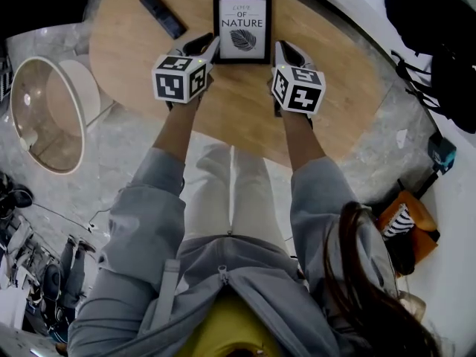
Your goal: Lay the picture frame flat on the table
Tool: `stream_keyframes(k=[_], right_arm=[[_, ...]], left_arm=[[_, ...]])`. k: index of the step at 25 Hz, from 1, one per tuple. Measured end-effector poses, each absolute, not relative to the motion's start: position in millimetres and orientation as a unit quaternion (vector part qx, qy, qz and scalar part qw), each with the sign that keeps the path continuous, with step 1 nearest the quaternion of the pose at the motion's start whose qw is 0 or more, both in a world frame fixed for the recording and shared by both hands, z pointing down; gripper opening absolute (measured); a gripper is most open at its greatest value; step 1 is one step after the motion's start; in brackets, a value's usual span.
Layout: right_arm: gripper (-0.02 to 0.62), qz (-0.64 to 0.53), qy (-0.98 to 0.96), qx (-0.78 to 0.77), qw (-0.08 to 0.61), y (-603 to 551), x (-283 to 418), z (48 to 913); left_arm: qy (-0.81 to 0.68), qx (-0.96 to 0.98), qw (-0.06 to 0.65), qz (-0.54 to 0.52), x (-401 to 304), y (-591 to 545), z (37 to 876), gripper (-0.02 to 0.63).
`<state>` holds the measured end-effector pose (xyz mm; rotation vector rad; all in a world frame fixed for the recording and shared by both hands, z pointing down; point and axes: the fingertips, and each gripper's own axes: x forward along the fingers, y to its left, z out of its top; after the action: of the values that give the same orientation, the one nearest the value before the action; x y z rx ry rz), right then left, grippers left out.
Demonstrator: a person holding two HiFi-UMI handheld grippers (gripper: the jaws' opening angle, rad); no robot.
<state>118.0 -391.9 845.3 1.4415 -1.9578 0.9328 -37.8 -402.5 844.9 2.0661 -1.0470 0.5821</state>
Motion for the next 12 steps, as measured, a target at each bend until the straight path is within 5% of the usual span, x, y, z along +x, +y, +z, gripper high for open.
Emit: stream_keyframes(k=[2, 12], right_arm=[[-0.003, 0.346, -0.724, 0.540, 0.255, -390, 120, 826], [-0.002, 0.292, -0.739, 0.558, 0.239, -357, 142, 689]], left_arm=[[-0.404, 0.806, 0.361, 0.236, -35, -398, 828, 0.005], [-0.438, 0.820, 0.319, 0.187, -38, -363, 682, 0.003]])
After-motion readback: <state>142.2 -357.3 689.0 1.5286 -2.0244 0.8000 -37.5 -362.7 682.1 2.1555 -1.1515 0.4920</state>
